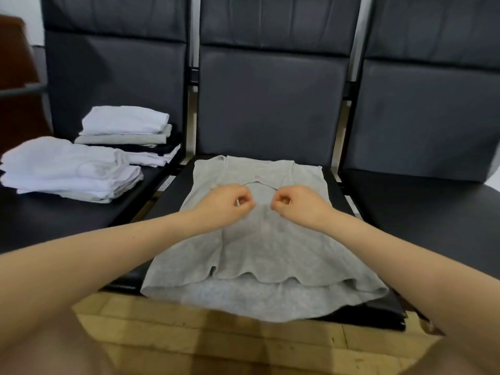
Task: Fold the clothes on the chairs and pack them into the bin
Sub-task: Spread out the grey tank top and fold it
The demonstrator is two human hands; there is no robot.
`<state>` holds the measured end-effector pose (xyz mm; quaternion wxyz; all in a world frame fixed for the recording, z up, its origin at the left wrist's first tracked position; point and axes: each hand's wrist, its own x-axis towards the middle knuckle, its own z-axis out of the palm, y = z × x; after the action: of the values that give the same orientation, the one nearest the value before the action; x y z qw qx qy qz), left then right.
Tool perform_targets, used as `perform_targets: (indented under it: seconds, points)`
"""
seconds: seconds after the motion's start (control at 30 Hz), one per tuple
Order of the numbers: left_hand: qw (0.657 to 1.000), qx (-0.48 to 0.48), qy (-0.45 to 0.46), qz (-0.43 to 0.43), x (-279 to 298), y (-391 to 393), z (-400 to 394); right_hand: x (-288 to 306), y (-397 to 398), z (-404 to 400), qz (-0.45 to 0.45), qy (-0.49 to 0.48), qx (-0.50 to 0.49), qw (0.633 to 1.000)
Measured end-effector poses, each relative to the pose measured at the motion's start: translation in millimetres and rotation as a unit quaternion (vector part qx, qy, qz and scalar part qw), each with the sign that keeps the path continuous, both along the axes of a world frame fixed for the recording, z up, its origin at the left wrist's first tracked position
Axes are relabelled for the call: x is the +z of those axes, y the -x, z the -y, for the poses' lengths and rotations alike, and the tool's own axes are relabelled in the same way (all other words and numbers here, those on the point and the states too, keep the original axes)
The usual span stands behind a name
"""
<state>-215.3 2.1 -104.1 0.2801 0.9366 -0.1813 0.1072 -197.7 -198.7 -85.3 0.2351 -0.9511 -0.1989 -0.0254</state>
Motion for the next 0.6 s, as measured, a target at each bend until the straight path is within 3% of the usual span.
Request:
perform_targets:
  seconds: [0.17, 0.3, 0.47, 0.6]
  points:
    - [0.993, -0.08, -0.067, -0.063, -0.1, 71.5, -5.2, 1.0, 64.1, 12.9, -0.049, 0.06, 0.131, 0.988]
    - [0.985, -0.109, -0.125, -0.044, -24.3, 106.2, -11.7, -21.2, 94.8, 32.4, -0.047, 0.137, 0.217, 0.965]
    - [0.985, -0.105, -0.133, 0.032, -57.3, 120.8, -8.2, -48.3, 104.2, 43.8, 0.067, 0.204, 0.244, 0.946]
    - [0.982, -0.102, -0.14, 0.073, -63.5, 119.4, -10.1, -57.8, 110.7, 44.8, 0.143, 0.152, 0.245, 0.947]
